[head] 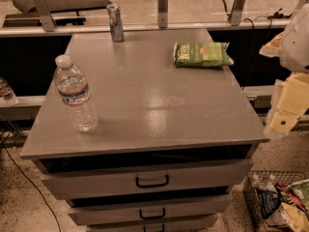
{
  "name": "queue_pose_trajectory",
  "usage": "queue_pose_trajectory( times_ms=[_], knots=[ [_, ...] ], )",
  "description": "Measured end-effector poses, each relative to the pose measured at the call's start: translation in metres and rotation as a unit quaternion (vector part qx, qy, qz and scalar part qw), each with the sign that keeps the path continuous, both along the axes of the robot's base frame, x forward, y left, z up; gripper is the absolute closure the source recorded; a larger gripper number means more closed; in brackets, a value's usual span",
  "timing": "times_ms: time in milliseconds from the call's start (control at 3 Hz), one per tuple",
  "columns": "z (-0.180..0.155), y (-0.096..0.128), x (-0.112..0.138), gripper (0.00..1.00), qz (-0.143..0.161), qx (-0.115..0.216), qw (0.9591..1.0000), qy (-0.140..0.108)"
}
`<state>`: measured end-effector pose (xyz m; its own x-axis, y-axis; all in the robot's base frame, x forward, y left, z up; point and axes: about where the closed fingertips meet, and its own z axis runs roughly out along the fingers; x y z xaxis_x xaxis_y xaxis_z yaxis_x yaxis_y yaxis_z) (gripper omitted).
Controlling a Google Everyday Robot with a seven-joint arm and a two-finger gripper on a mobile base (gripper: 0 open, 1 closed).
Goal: Move redbull can near water bottle
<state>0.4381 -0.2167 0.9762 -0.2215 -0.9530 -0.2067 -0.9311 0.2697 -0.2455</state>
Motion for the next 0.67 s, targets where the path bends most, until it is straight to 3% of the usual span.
queue_pose_trajectory(
  times_ms=[333,667],
  knots=[
    [0.001,0.000,0.001,0.00,0.000,0.000,1.0000,-0.002],
    [-0.003,-0.008,0.032,0.00,0.006,0.004,0.9997,-0.024]
  ],
)
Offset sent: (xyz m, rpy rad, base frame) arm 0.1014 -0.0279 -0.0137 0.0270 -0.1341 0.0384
